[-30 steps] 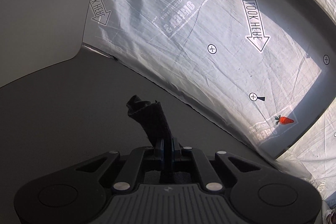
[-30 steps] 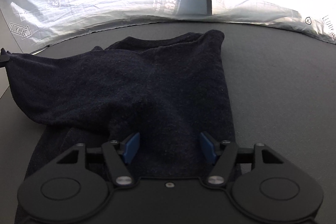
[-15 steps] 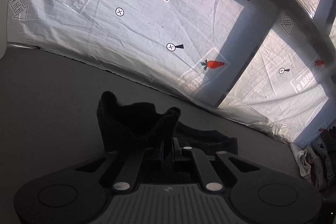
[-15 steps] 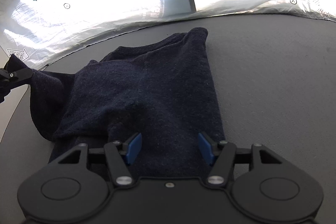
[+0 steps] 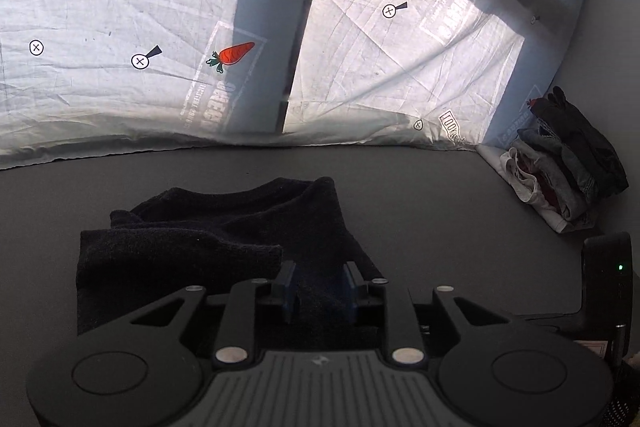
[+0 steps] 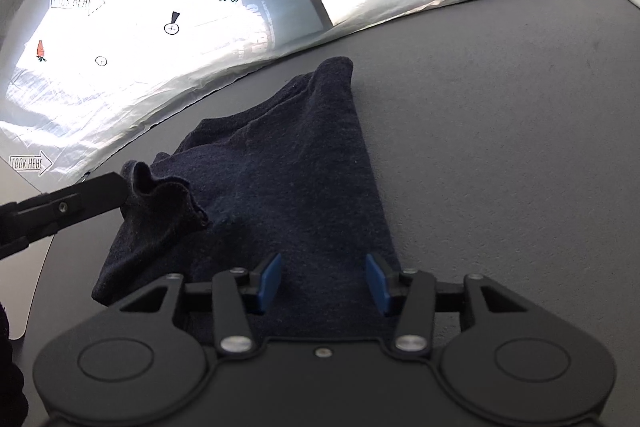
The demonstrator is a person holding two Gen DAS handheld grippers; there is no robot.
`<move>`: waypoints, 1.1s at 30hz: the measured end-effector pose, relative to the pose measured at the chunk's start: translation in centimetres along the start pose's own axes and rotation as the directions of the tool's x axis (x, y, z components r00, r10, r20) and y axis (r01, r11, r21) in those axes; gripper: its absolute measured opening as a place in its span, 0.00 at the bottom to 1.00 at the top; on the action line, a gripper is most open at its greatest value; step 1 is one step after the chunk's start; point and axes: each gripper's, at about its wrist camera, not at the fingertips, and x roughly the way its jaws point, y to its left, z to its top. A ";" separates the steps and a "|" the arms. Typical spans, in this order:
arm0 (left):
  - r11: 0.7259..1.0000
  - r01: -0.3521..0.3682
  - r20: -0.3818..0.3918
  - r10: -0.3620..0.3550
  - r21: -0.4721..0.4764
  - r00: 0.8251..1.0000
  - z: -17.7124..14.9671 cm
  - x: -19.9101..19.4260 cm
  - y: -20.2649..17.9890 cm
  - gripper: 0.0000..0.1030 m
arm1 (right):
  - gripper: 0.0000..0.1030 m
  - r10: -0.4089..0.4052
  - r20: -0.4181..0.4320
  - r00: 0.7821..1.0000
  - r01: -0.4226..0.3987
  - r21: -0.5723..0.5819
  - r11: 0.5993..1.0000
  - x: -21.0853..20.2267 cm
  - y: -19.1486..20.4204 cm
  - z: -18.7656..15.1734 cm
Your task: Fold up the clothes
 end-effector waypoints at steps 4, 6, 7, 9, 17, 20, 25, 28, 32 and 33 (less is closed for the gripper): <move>0.996 -0.009 -0.007 0.008 -0.093 1.000 -0.4 -0.3 1.2 0.27 | 0.43 0.029 0.002 1.000 -0.029 0.000 1.000 -0.1 0.0 0.2; 0.979 -0.036 -0.011 0.035 -0.200 0.999 -0.9 -0.7 2.9 0.27 | 0.31 0.049 0.005 0.999 -0.049 -0.001 0.999 -0.1 0.1 0.2; 0.967 -0.051 -0.015 0.049 -0.249 0.999 -1.2 -0.9 3.7 0.27 | 0.26 0.059 0.006 0.998 -0.059 -0.002 0.998 -0.2 0.1 0.3; 0.949 -0.107 -0.046 0.098 -0.296 0.994 -1.6 -0.9 5.1 0.27 | 0.08 0.092 0.010 0.996 -0.092 -0.002 0.996 -0.3 0.3 0.4; 0.860 -0.232 -0.201 0.155 -0.454 0.967 -4.6 0.0 9.8 0.27 | 0.18 0.213 -0.024 0.977 -0.214 -0.070 0.974 1.3 3.6 2.3; 0.807 -0.212 -0.206 0.114 -0.551 0.972 -5.5 0.2 11.1 0.28 | 0.37 0.228 -0.042 0.973 -0.232 -0.156 0.960 2.0 5.5 3.4; 0.790 -0.198 -0.203 0.095 -0.581 0.975 -5.6 0.7 11.8 0.28 | 0.46 0.238 -0.052 0.970 -0.242 -0.330 0.913 3.4 8.3 4.4; 0.783 -0.188 -0.194 0.088 -0.592 0.977 -5.7 0.7 12.0 0.28 | 0.47 0.254 -0.063 0.965 -0.261 -0.273 0.926 5.1 8.2 5.1; 0.781 -0.186 -0.190 0.088 -0.596 0.978 -5.9 0.5 11.9 0.28 | 0.18 0.297 -0.062 0.953 -0.303 -0.217 0.928 6.2 7.8 5.7; 0.781 -0.191 -0.192 0.092 -0.595 0.977 -5.8 0.4 11.8 0.28 | 0.06 0.314 -0.064 0.947 -0.320 -0.192 0.928 6.1 7.6 5.7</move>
